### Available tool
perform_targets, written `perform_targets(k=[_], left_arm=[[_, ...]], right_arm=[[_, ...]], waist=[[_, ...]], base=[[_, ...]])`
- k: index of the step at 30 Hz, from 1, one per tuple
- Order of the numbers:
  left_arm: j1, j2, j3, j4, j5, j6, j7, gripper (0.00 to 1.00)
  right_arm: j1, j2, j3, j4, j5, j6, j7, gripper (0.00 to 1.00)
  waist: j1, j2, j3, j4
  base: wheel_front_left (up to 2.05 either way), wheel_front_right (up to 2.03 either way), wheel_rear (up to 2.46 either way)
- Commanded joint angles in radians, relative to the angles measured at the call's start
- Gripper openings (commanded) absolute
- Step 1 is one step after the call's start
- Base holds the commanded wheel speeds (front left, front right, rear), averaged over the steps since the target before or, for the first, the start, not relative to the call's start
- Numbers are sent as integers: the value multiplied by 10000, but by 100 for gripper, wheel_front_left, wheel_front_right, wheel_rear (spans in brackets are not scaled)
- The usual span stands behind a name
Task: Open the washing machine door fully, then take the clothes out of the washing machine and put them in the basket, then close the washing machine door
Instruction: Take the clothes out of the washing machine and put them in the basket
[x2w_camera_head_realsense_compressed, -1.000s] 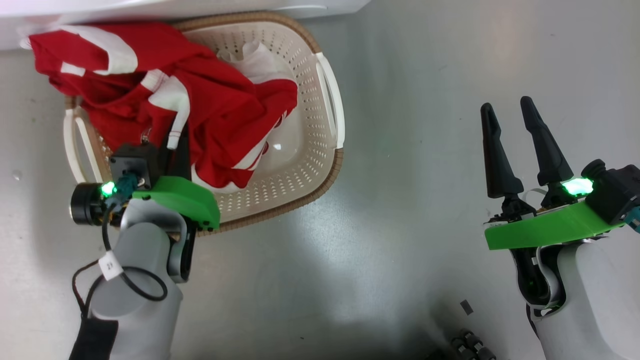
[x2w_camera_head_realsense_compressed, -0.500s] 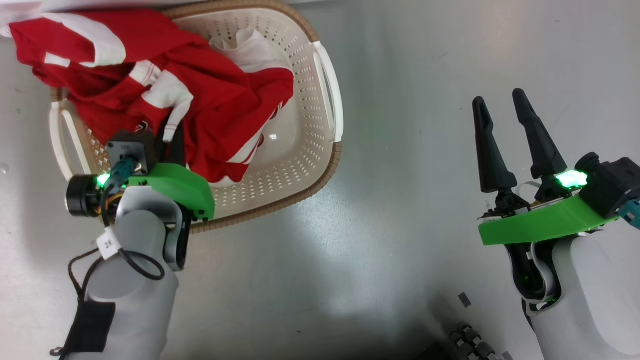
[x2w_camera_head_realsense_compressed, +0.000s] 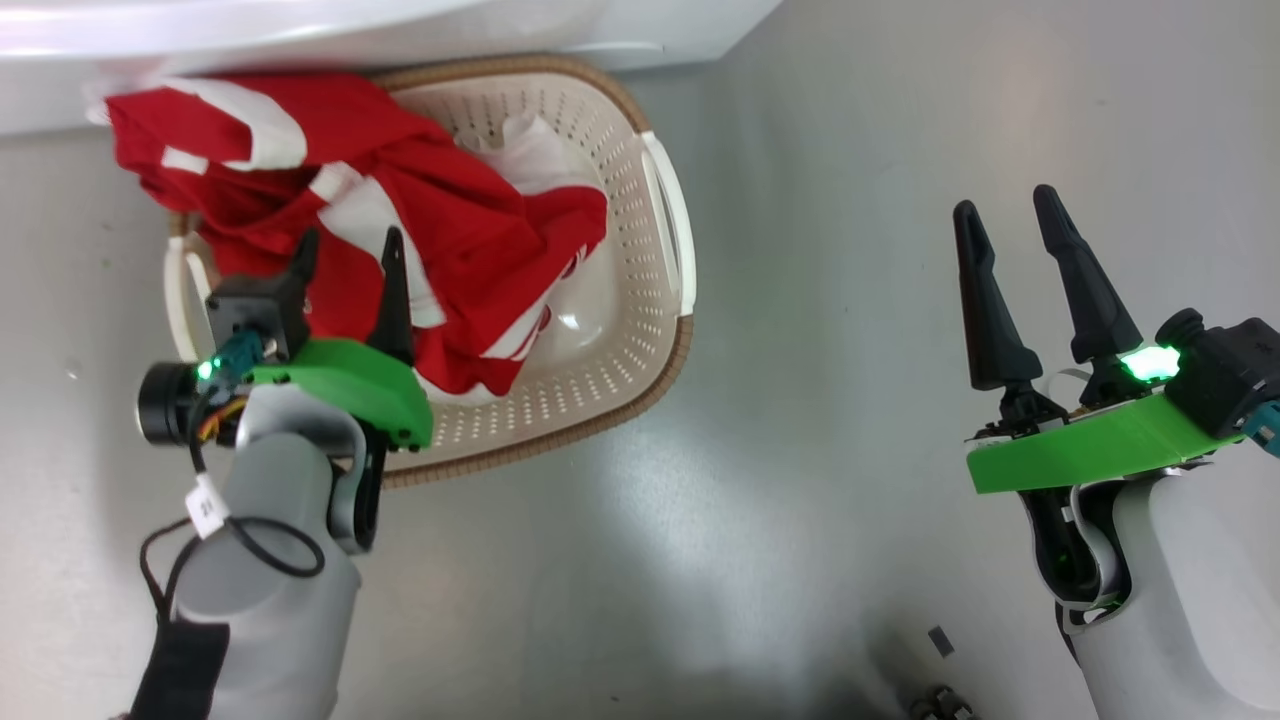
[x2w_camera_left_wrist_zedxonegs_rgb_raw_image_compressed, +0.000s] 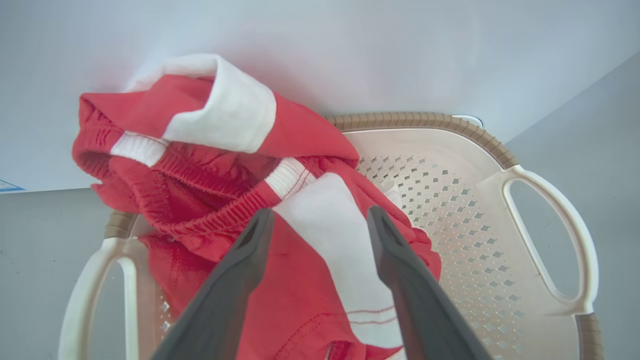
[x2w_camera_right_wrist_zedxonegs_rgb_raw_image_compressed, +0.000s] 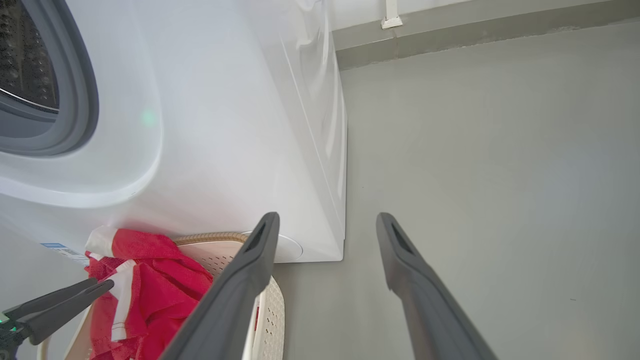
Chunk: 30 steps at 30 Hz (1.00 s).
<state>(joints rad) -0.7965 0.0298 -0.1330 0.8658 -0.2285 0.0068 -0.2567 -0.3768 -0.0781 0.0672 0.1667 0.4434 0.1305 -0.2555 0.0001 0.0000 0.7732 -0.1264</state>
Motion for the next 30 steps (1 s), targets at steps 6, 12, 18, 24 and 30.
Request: perform_targets(k=[6, 12, 18, 24, 30], left_arm=[[1007, 204, 268, -682, -256, -119, -51, 100], [1595, 204, 386, -1282, -342, -197, -51, 100], [2216, 204, 591, -1886, -338, -265, -51, 100], [2752, 204, 774, -2476, -258, -330, -51, 100], [3324, 204, 978, -3143, -89, -411, -51, 100]], right_arm=[[500, -183, 106, -57, 19, 2, -63, 100], [794, -259, 72, 77, -12, 2, -63, 100], [1217, -233, 14, 217, -31, 2, -63, 100], [1536, -189, -46, 293, -35, 2, -63, 100], [1841, -176, -117, 364, -82, 2, -63, 100]], waist=[[-1, 0, -1130, 282], [-1, 0, -2008, 432], [-1, 0, -2856, 534], [-1, 0, -3535, 609], [-1, 0, -4163, 673]], base=[[0, 0, 0], [0, 0, 0], [0, 0, 0], [0, 0, 0], [0, 0, 0]])
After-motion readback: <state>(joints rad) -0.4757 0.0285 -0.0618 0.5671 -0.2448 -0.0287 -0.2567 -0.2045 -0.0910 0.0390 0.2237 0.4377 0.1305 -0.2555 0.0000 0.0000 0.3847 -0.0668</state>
